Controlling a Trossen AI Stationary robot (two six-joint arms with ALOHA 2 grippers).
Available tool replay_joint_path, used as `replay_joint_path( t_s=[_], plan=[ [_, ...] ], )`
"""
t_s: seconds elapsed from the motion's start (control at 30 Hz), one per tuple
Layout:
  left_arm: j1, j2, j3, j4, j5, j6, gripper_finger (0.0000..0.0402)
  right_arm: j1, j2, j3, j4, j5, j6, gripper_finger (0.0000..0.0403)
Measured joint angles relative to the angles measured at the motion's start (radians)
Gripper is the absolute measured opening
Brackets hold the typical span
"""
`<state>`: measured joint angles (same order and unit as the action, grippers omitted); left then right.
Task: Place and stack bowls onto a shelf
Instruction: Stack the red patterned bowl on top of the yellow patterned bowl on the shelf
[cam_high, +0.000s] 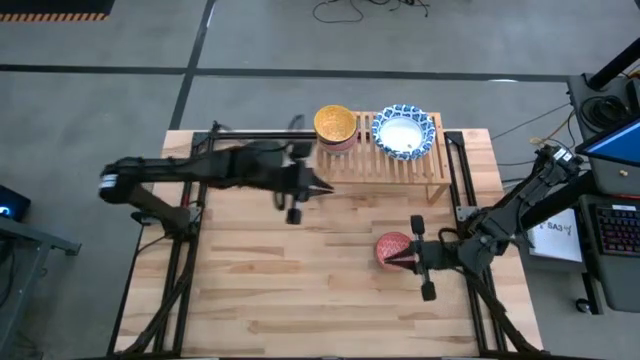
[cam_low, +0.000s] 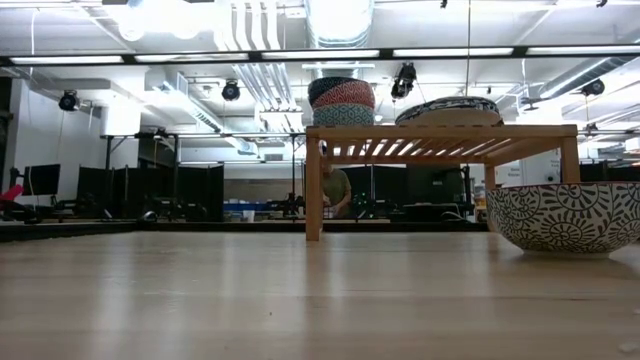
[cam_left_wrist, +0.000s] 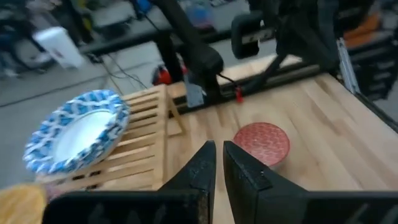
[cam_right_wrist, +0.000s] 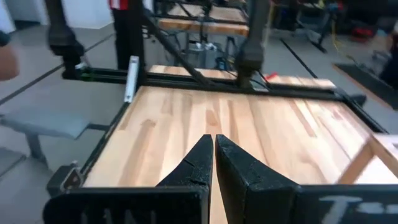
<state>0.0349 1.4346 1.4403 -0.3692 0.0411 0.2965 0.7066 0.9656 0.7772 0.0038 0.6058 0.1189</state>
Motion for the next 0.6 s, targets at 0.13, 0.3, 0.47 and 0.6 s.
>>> replay_joint_path(
  t_s=[0.13, 0.3, 0.47, 0.6],
  plan=[
    [-0.027, -0.154, -0.184, 0.097, -0.081, -0.023, 0.0013, -0.048, 0.004, 0.000, -0.015, 0.000, 0.103, 0.0009],
    [-0.044, -0.306, -0.334, 0.147, -0.086, -0.076, 0.0013, -0.092, 0.006, 0.000, -0.029, -0.003, 0.222, 0.0009],
    [-0.045, -0.407, -0.446, 0.170, -0.114, -0.126, 0.0013, -0.114, 0.008, 0.026, -0.046, -0.016, 0.304, 0.0009],
    [-0.045, -0.450, -0.532, 0.178, -0.142, -0.160, 0.0013, -0.133, 0.040, 0.097, -0.154, -0.030, 0.399, 0.0009]
  ],
)
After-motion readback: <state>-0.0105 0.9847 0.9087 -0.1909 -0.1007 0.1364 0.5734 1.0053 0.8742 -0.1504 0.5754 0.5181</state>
